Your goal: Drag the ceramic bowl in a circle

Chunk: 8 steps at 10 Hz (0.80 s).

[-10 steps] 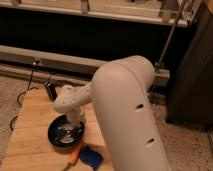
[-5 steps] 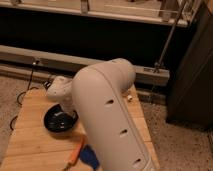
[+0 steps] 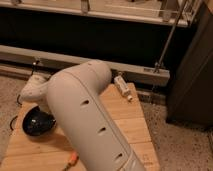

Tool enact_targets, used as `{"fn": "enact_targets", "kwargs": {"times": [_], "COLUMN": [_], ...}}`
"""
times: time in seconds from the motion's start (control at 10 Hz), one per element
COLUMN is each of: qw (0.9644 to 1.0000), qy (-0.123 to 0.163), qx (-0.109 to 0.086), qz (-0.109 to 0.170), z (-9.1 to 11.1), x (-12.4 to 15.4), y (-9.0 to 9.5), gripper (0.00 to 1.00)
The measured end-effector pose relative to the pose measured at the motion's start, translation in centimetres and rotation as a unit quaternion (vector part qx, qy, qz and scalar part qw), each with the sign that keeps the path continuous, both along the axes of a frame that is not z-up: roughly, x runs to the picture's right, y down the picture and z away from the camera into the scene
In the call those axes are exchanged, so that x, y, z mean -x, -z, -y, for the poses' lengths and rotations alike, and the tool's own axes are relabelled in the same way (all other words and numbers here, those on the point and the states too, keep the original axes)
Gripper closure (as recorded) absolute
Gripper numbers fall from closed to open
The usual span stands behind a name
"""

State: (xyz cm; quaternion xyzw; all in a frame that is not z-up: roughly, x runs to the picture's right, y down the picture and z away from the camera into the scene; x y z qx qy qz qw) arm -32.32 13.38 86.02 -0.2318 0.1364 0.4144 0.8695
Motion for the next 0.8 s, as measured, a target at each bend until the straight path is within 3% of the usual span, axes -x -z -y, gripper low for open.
{"fn": "enact_targets", "kwargs": {"times": [0.2,0.4,0.6,0.8], "qw": [0.9984,0.9943,0.9906,0.9902], "qy": [0.041,0.076,0.091,0.081], "qx": [0.012,0.028,0.052,0.073], "qz": [0.037,0.069,0.089,0.087], "z": [-2.9,-5.8,-8.4,-10.0], "x": [3.3,4.0,2.5,-1.0], "y": [2.0,4.2,6.6,8.4], "gripper": [0.85,0.85,0.85,0.85]}}
